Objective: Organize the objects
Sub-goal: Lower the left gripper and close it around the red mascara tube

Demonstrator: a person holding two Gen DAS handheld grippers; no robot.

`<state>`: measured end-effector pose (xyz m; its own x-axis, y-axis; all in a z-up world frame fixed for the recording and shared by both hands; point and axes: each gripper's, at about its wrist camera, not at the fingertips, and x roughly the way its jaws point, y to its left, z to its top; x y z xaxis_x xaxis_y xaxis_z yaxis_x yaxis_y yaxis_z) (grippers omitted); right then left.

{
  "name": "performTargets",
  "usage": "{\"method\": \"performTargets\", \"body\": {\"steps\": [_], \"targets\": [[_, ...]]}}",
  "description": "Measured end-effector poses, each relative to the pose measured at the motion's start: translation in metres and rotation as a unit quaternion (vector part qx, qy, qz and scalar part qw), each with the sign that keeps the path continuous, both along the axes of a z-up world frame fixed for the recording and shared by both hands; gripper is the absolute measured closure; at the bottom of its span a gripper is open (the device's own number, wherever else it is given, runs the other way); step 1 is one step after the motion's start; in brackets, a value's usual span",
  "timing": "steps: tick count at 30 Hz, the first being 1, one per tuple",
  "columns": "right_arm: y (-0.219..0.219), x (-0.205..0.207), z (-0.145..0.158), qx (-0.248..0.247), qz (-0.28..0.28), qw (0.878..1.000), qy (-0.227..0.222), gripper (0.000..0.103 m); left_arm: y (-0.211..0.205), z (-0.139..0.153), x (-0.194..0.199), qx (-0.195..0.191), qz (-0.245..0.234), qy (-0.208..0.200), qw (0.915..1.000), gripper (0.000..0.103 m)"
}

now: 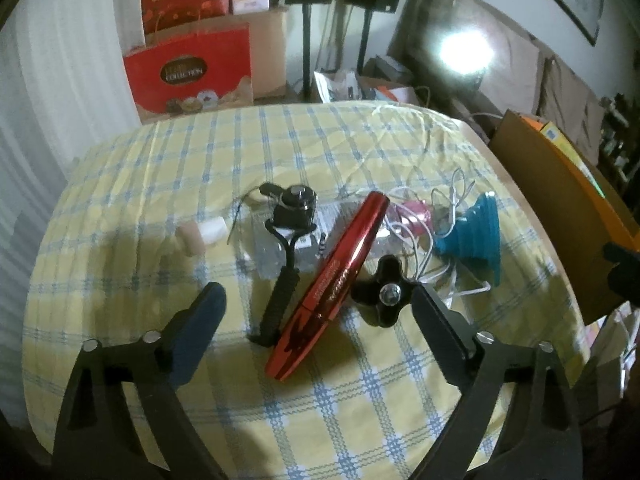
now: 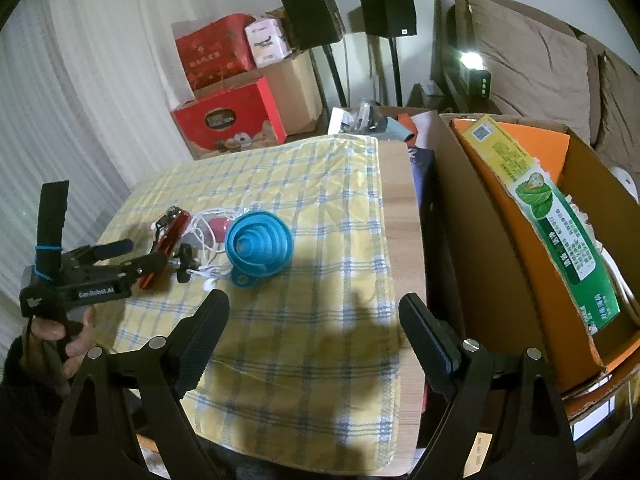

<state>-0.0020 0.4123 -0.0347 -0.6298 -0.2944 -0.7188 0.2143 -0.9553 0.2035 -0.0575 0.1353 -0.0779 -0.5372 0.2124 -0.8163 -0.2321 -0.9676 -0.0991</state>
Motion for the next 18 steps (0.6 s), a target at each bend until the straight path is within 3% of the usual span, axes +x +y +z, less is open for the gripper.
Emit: {"method": "performTargets", "body": {"steps": [7,9,13,17,18], "targets": [[0.003,-0.001,0.000,-0.003,-0.005,1.000,0.000,0.015,0.002,-0.010,0.001,-0.006,-0.011,-0.013,0.9998,0.028],[0.003,-0.002,-0.001,-0.002,-0.005,1.000,-0.002,0.015,0.003,-0.015,0.002,-0.008,-0.015,-0.020,0.9997,0.040],[0.002,-0.003,-0.003,-0.002,-0.004,1.000,-0.004,0.015,0.004,-0.019,0.004,-0.012,-0.019,-0.018,0.9996,0.051],[0.001,-0.004,-0.007,-0.001,-0.003,1.000,-0.009,0.015,0.003,-0.018,0.004,0.011,-0.027,-0.027,0.9992,0.076],[0.000,-0.004,-0.007,-0.001,-0.003,1.000,-0.010,0.015,0.002,-0.018,0.004,0.019,-0.029,-0.031,0.9989,0.078]]}}
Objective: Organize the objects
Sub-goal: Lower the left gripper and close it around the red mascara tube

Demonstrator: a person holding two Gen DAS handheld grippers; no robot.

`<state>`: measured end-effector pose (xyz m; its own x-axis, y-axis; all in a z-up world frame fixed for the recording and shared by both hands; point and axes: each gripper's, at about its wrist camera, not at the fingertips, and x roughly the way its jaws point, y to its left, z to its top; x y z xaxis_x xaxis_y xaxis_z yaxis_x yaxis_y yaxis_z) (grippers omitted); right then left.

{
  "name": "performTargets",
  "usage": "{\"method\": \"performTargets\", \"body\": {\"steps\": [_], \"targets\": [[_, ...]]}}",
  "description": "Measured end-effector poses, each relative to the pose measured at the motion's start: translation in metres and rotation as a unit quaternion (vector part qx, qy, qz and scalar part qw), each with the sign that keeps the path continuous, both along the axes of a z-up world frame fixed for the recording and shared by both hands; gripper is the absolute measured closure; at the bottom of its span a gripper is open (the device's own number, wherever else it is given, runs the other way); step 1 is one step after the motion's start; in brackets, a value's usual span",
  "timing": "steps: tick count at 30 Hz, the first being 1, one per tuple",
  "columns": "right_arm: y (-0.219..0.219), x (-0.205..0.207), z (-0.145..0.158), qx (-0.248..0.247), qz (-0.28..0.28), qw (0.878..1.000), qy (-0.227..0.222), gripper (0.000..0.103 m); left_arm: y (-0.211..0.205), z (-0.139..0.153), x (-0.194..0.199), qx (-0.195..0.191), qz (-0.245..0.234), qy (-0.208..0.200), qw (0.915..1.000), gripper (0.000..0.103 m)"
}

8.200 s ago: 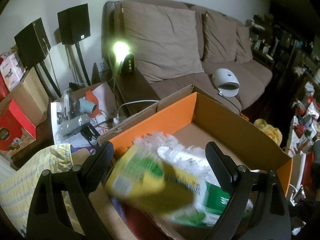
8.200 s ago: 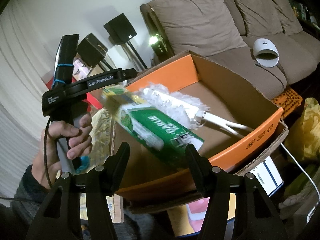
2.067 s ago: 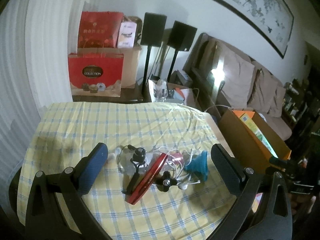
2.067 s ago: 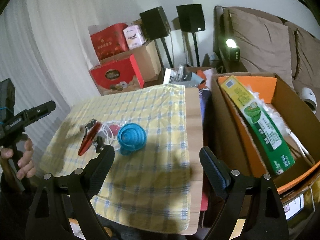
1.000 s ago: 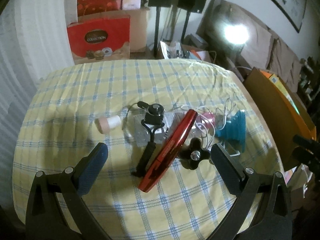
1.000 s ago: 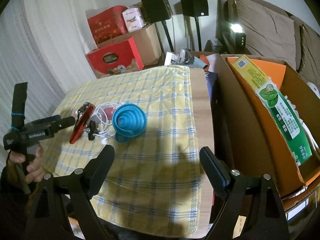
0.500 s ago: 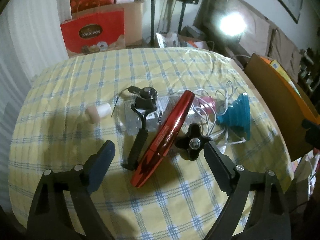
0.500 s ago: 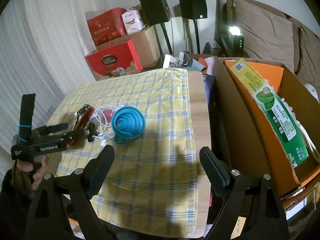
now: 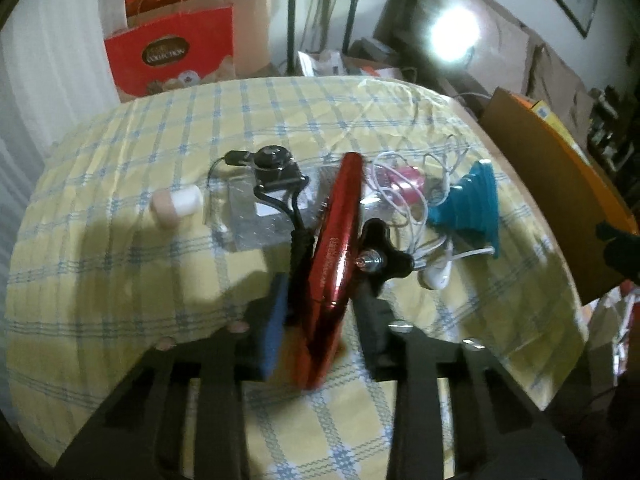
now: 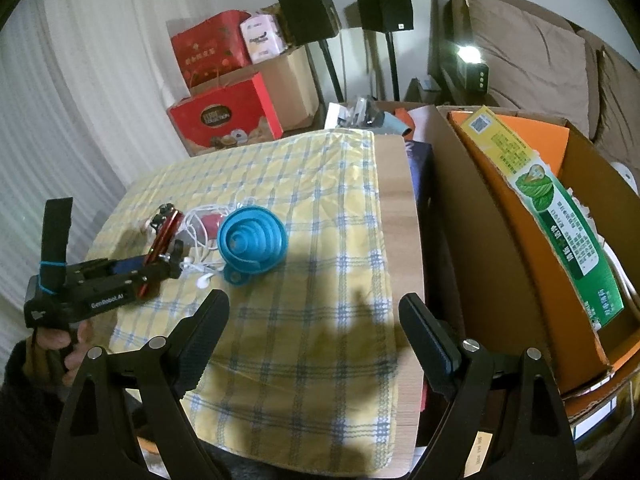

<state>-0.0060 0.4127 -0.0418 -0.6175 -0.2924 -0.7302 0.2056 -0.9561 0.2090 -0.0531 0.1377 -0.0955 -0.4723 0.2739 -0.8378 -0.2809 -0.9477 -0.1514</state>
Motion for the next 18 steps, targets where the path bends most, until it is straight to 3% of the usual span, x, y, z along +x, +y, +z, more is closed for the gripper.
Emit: {"method": "performTargets", "body": {"steps": [12,18], "targets": [[0.001,0.001,0.003,-0.001,-0.002,1.000,0.004,0.015,-0.004,0.016,0.010,0.053,-0.025,-0.011,0.9982,0.084],[0.002,0.001,0.003,-0.001,-0.001,1.000,0.004,0.015,0.005,0.023,0.023,0.024,-0.050,0.000,0.9985,0.084]]}}
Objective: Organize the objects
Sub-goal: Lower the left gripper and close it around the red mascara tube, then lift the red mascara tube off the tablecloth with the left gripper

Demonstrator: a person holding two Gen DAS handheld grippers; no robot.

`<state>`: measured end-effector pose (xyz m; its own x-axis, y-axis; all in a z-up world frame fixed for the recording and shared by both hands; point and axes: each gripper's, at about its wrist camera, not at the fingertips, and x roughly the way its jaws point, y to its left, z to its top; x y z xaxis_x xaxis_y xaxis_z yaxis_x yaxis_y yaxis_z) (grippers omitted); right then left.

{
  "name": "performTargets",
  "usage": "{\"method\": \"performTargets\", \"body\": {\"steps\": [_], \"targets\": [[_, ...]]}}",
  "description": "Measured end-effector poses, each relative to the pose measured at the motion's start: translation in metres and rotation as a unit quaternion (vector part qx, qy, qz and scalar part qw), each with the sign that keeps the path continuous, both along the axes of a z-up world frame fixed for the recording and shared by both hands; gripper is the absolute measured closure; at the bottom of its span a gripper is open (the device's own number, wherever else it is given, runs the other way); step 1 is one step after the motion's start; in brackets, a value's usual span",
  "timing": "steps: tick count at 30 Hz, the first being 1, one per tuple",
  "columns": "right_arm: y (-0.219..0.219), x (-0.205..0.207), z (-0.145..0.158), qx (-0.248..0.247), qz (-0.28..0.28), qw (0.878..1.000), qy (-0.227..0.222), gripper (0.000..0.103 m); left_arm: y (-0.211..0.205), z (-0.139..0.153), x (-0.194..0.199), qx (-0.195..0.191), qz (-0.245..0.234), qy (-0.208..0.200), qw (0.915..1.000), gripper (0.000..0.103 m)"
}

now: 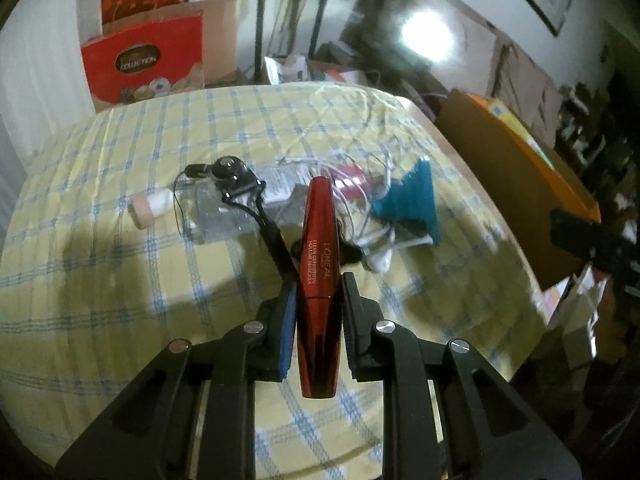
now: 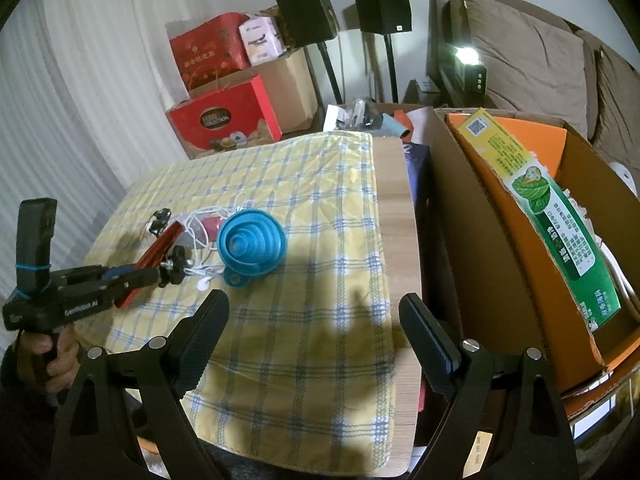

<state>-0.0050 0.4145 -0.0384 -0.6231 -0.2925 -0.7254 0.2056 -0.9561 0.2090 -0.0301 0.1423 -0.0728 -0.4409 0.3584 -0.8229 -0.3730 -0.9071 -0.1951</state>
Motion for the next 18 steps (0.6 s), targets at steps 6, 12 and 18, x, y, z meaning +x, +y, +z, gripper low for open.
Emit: {"method": "performTargets", "body": {"steps": [6,12,18], "targets": [[-0.001,0.000,-0.001,0.002,0.001,1.000,-0.001,0.015,0.001,-0.008,0.021,-0.040,-0.014,0.004,0.9991,0.084],[-0.007,-0.001,-0.006,0.005,0.006,1.000,-0.012,0.015,0.013,-0.009,0.021,-0.072,-0.003,0.012,0.9974,0.073],[-0.006,0.000,-0.003,0.003,0.006,1.000,-0.010,0.015,0.023,-0.014,0.012,-0.093,0.003,0.011,0.9956,0.062]]}}
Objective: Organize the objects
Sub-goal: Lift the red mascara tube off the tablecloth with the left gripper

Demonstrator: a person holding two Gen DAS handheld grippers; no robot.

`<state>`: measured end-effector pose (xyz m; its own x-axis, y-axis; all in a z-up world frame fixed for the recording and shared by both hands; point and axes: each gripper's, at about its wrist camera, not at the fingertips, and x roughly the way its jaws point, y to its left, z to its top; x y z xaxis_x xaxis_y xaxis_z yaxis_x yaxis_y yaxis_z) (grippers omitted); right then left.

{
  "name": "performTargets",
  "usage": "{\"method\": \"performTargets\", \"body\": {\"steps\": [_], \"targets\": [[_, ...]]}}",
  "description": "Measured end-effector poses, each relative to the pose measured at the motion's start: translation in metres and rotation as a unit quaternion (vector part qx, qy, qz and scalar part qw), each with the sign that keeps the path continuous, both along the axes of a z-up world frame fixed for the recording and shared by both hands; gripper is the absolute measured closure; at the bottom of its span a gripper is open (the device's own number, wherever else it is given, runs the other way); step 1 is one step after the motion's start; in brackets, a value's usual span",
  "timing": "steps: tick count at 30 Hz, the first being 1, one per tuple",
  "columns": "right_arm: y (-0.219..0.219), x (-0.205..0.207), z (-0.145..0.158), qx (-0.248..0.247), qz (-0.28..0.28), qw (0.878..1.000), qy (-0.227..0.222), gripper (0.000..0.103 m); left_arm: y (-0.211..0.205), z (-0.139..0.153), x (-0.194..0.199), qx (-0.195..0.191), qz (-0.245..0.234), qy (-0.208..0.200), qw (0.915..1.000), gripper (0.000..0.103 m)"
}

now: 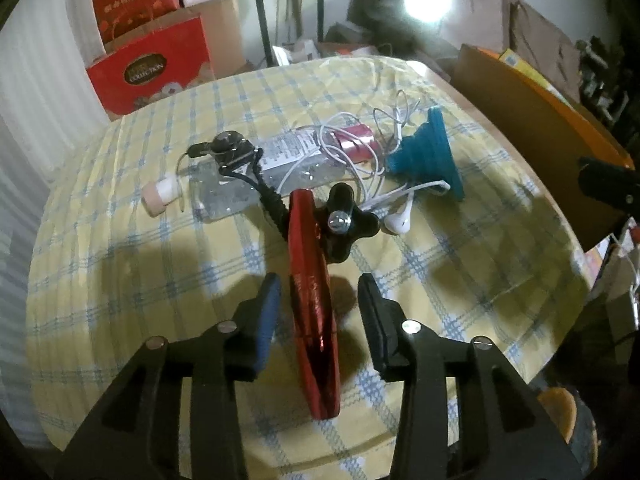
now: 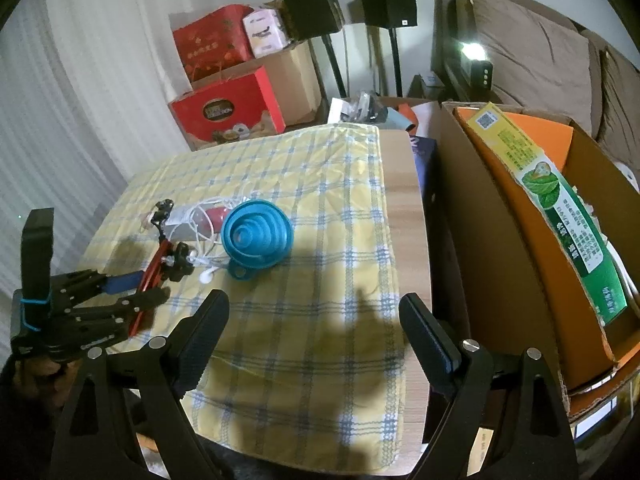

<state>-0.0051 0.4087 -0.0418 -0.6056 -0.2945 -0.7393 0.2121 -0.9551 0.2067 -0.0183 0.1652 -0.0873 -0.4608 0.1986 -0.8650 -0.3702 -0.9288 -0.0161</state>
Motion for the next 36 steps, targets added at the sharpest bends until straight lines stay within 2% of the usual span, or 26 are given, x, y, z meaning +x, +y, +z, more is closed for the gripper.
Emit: {"method": "performTargets", "body": {"steps": [4,11,13,17,19,25,32,34,36], "targets": [[0.002,0.000,0.003,-0.002,-0.003,1.000,0.004,0.015,0.004,-0.007,-0.004,-0.005,0.003,-0.011,0.9999,0.060],[0.006,0.000,0.005,-0.005,-0.009,1.000,0.006,0.015,0.001,-0.008,-0.002,0.005,0.021,-0.003,0.9998,0.059],[0.005,0.000,0.005,-0.005,-0.009,1.000,0.005,0.015,0.000,-0.009,-0.001,0.006,0.026,0.004,0.9996,0.056],[0.003,0.000,0.005,-0.004,-0.005,1.000,0.006,0.015,-0.004,-0.012,0.000,0.013,0.044,0.015,0.9988,0.040],[0.003,0.000,0.005,-0.003,-0.005,1.000,0.005,0.015,-0.005,-0.013,0.001,0.010,0.046,0.021,0.9987,0.037],[0.004,0.000,0.005,-0.004,-0.005,1.000,0.005,0.015,-0.008,-0.013,0.000,0.016,0.065,0.019,0.9976,0.037],[0.004,0.001,0.005,-0.003,-0.006,1.000,0.007,0.015,-0.008,-0.014,0.001,0.019,0.074,0.039,0.9963,0.036],[0.004,0.001,0.006,-0.004,-0.006,1.000,0.008,0.015,-0.010,-0.013,0.001,0.018,0.082,0.041,0.9957,0.043],[0.004,0.001,0.007,-0.004,-0.006,1.000,0.009,0.015,-0.012,-0.011,0.000,0.019,0.087,0.039,0.9953,0.070]]}}
